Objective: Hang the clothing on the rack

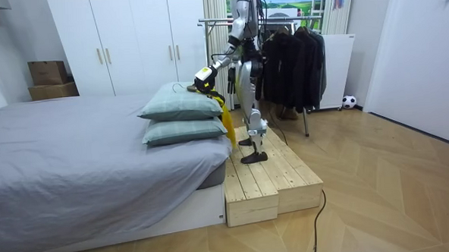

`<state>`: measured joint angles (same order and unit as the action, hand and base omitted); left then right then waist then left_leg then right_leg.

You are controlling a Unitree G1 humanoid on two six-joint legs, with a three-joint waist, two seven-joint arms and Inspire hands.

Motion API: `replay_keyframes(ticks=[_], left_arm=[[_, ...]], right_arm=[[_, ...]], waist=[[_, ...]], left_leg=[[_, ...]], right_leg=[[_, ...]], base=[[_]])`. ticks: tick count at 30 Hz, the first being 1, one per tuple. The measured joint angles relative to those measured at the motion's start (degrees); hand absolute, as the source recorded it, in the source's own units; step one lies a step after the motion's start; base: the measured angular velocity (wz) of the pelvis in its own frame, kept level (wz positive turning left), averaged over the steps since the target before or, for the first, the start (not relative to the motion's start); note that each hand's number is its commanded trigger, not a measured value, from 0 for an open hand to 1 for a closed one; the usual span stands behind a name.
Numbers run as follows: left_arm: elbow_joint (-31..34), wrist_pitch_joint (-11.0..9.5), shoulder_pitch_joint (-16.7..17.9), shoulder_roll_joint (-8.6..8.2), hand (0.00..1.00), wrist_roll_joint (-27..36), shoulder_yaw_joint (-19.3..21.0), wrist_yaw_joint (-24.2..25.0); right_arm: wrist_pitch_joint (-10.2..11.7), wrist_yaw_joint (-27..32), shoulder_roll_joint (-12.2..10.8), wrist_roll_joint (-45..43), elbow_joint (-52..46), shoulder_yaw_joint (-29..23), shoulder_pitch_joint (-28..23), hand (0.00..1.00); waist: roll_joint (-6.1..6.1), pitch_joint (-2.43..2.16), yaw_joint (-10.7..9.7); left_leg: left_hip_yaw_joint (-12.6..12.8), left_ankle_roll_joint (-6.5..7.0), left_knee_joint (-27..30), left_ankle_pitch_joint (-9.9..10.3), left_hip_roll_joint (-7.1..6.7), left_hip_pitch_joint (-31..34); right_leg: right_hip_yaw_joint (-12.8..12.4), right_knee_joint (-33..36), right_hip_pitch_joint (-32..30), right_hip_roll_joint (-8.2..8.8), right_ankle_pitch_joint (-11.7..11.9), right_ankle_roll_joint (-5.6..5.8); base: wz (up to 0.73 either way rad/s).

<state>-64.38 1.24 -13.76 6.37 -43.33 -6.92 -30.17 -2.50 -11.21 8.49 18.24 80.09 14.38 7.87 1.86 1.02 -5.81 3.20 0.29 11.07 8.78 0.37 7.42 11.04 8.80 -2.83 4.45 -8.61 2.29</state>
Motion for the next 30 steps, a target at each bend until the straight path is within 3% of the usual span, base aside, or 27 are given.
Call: replay_keyframes(ticks=[13,22,30], left_arm=[[0.3,0.0,0.0,-0.13,1.0,0.1,0.0,-0.2],[3.5,-0.2,0.6,-0.72,1.0,1.2,0.2,-0.9],[8.5,-2.2,1.1,-0.71,1.0,5.8,0.2,-1.1]], right_arm=[[0.0,0.5,0.0,-0.6,0.0,0.0,0.0,0.0],[0.5,1.7,0.0,-0.4,0.0,-0.6,-0.7,0.0],[1.3,2.0,0.1,-0.3,-1.0,-2.3,-2.3,0.0]], waist=[[-0.09,-0.05,0.0],[-1.1,-0.59,-0.1],[-2.06,-0.53,0.0]], left_leg=[[-0.1,0.0,0.2,0.0,0.0,0.0],[0.0,0.0,0.6,0.0,0.04,-0.4],[0.0,-0.01,-0.1,0.0,0.14,-2.9]], right_leg=[[0.1,0.0,0.3,0.0,0.0,-0.04],[-0.3,0.0,0.7,-0.01,0.1,-0.1],[-0.6,0.0,2.7,-0.17,0.1,-0.1]], base=[[0.0],[0.0],[0.0]])
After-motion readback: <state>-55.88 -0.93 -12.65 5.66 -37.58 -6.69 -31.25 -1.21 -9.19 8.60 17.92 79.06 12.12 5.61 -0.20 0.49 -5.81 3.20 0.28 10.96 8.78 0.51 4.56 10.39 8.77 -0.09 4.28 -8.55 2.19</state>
